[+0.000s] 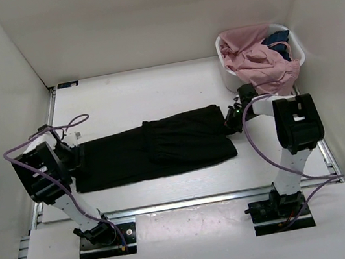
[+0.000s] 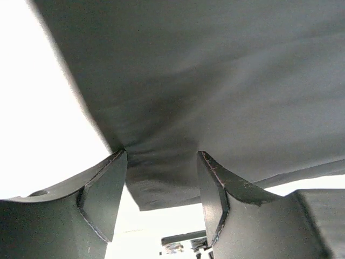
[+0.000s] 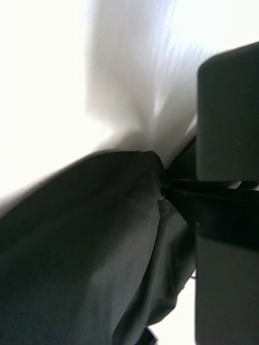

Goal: Fold and stack the trousers
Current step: Fold the trousers

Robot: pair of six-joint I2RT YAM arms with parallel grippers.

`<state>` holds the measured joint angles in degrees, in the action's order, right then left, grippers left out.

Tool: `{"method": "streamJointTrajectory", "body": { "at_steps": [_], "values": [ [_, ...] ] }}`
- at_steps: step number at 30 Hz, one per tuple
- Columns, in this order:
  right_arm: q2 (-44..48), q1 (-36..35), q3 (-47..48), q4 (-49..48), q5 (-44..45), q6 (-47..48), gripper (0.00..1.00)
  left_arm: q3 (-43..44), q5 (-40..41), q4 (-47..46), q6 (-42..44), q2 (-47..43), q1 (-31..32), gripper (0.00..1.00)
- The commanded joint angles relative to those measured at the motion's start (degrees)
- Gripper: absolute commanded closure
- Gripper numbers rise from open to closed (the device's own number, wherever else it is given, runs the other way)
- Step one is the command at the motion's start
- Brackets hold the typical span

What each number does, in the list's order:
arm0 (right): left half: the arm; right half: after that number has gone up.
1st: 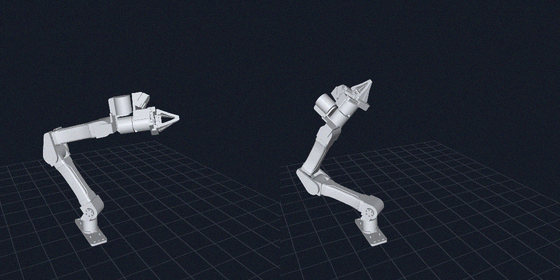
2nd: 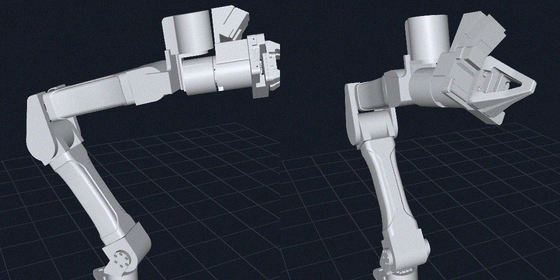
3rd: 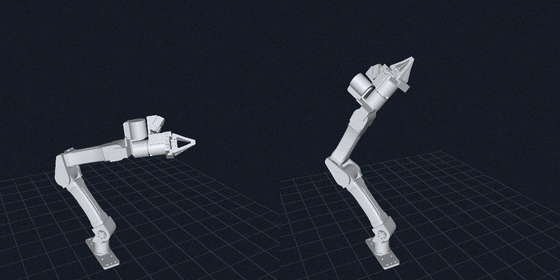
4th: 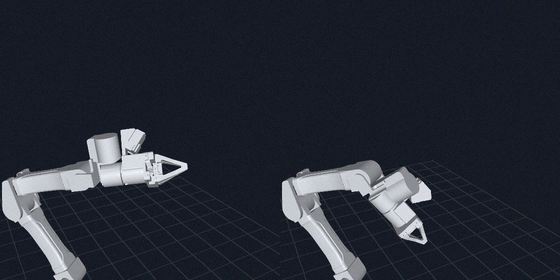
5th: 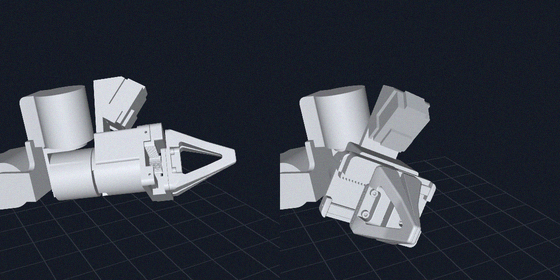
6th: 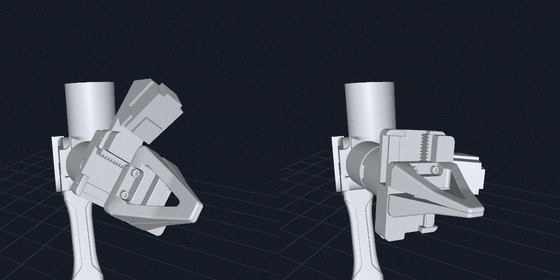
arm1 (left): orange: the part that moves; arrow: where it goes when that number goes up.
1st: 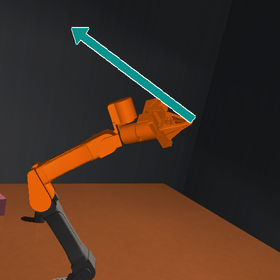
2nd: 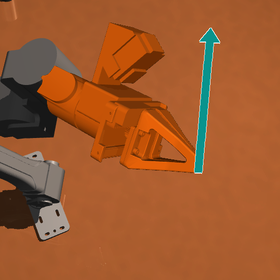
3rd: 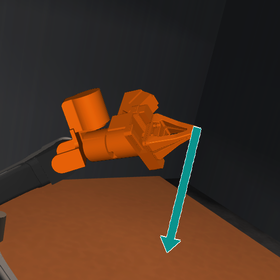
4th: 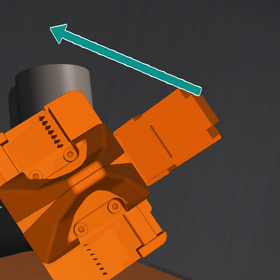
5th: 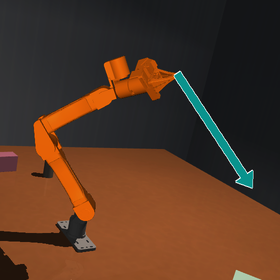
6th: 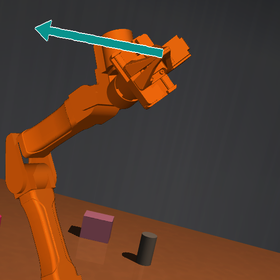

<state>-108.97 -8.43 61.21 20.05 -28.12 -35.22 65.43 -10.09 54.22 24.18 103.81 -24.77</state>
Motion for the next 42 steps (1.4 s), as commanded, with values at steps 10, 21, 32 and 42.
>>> {"method": "streamJointTrajectory", "body": {
  "at_steps": [10,21,32,42],
  "values": [
    [17.2,7.7,25.3,43.9,26.8,14.1,1.0,8.6,-9.1,3.4,-0.2,4.1,18.1,0.34],
    [-7.7,-29.4,64.6,64.4,35.8,5.9,1.0,20.3,-21.8,6.5,-1.2,16.7,33.4,0.33],
    [-9.4,-43.1,50.9,54.0,35.0,3.8,1.0,22.8,-30.7,9.0,1.1,24.8,37.7,0.37],
    [-5.0,-49.8,44.6,48.2,37.9,7.1,0.97,24.1,-29.0,10.1,2.2,24.8,38.9,0.5]
  ]
}}
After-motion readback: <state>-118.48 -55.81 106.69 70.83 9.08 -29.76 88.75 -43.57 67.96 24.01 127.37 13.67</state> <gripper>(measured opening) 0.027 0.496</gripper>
